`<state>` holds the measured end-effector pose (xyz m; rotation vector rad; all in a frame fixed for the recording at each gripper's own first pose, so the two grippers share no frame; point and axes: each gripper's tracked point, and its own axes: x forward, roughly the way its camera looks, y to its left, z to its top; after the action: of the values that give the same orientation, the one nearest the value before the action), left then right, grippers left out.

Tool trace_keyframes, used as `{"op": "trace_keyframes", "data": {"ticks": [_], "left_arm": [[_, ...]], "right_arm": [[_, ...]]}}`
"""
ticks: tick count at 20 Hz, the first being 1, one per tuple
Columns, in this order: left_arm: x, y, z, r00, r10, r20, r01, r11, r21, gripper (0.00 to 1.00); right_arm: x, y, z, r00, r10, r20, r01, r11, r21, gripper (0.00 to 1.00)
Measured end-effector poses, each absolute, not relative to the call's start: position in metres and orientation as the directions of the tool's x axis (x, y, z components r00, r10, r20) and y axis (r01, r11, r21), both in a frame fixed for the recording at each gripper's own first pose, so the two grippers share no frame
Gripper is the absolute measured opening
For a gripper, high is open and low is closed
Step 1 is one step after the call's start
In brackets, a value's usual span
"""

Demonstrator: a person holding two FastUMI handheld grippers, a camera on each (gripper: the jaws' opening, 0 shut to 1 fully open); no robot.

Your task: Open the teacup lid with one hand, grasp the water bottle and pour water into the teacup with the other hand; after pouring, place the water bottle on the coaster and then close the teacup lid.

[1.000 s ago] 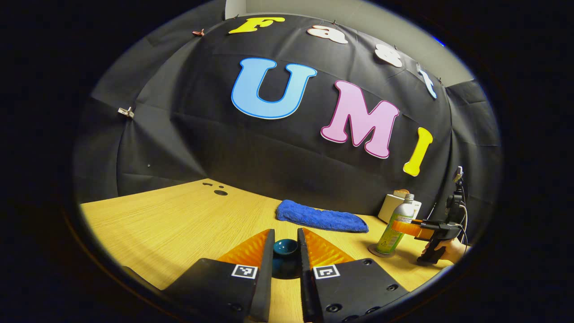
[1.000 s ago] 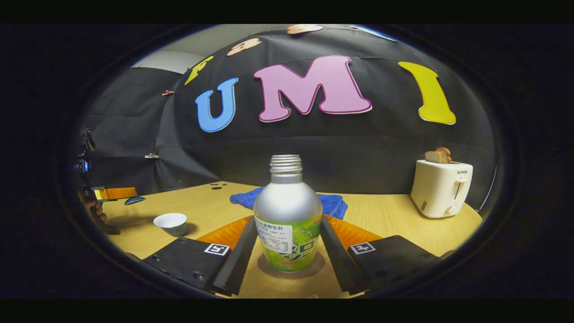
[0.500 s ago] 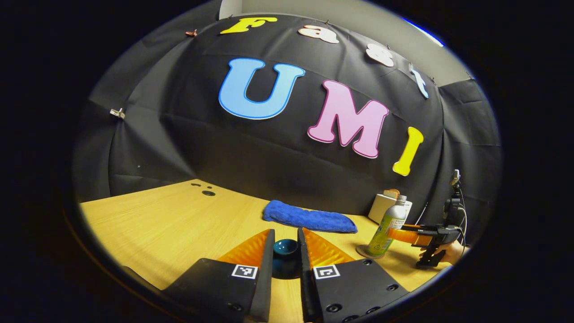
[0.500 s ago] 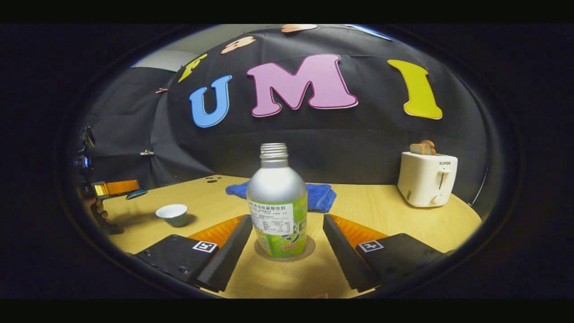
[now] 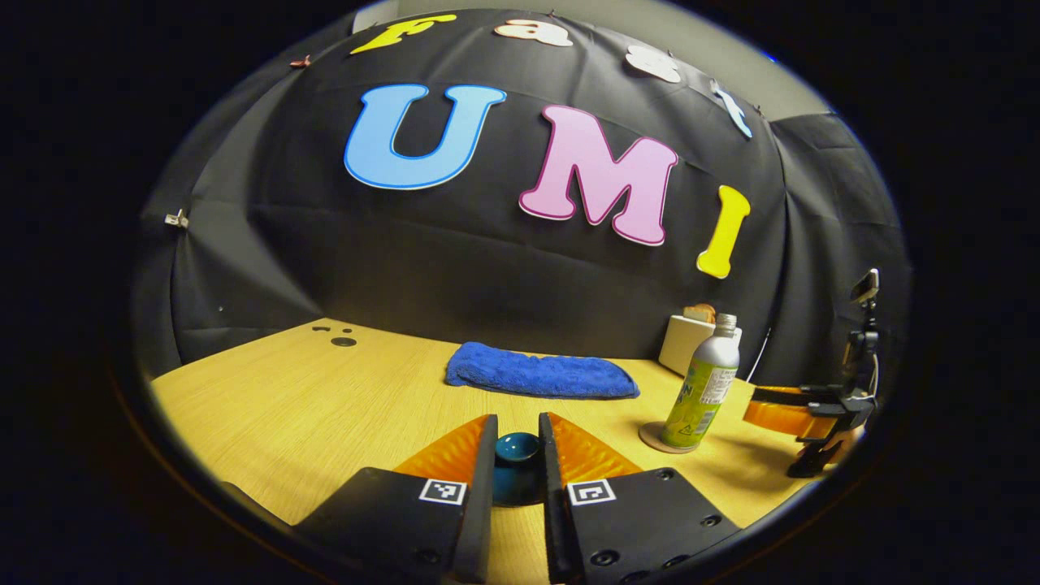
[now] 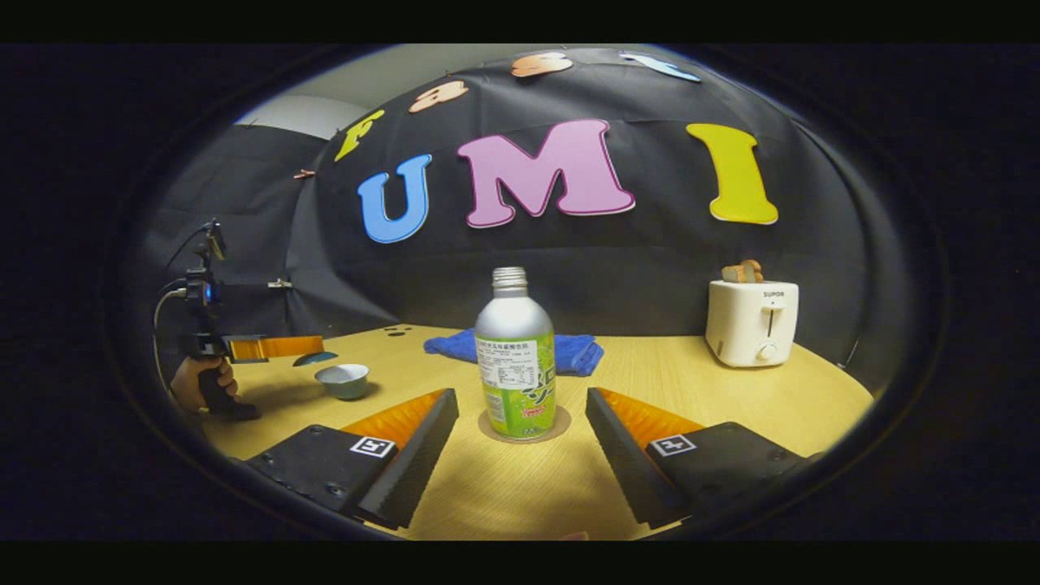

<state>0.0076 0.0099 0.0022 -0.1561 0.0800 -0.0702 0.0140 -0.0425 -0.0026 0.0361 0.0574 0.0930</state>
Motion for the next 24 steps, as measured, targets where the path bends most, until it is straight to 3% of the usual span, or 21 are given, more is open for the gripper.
{"op": "trace_keyframes", "data": {"ticks": [2, 24], "left_arm": [[0.014, 0.008, -0.003, 0.993, -0.071, -0.092, 0.058, 0.989, -0.134, 0.31], [0.038, -0.004, -0.025, 0.984, -0.015, -0.178, 0.027, 0.998, 0.063, 0.33]], "right_arm": [[0.008, -0.042, 0.003, 0.997, 0.082, -0.013, -0.082, 0.997, 0.002, 0.98], [0.001, -0.041, 0.002, 0.996, 0.087, -0.018, -0.087, 0.996, 0.009, 0.96]]}}
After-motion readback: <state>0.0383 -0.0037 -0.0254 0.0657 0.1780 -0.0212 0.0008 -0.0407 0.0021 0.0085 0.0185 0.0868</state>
